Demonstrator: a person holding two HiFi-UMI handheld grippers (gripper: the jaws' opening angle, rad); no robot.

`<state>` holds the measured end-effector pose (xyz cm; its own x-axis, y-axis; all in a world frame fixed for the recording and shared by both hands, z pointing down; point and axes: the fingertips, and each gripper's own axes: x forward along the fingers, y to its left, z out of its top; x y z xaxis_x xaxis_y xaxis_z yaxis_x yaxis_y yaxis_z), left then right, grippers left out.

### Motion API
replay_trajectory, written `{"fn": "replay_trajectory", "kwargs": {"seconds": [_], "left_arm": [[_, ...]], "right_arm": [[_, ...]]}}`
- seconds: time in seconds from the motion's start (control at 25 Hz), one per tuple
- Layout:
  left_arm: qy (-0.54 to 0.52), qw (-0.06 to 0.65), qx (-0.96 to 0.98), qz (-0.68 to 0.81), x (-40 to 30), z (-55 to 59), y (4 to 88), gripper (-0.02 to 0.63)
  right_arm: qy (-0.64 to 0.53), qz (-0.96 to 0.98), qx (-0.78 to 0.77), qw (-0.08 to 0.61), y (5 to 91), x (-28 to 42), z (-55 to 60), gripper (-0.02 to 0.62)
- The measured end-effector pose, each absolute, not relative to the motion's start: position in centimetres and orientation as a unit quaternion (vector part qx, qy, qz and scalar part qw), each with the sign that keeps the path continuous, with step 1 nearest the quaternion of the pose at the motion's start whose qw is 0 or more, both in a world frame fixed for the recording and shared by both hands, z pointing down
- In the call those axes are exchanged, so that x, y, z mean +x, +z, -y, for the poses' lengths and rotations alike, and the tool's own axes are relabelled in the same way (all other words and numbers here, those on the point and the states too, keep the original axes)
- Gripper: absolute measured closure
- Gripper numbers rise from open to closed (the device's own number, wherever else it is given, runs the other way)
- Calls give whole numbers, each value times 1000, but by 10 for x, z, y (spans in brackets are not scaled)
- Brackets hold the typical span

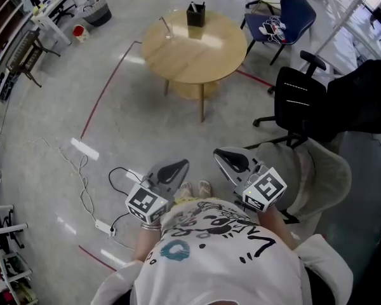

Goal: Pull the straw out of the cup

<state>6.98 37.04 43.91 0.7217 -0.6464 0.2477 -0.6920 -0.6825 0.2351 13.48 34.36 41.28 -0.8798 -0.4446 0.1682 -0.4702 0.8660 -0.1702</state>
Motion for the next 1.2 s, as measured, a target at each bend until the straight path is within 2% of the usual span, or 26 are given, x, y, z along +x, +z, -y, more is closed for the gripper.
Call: {"fn": "replay_trajectory", "kwargs": {"seconds": [0.64, 1.2], "left_arm": [[86, 170, 906, 379, 90, -346, 454, 591], [85, 165, 911, 368, 62, -267, 449, 591]], "right_arm": [[119, 962, 232, 79, 432, 165, -317, 566], [112, 960, 243, 79, 423, 134, -239, 566]]}}
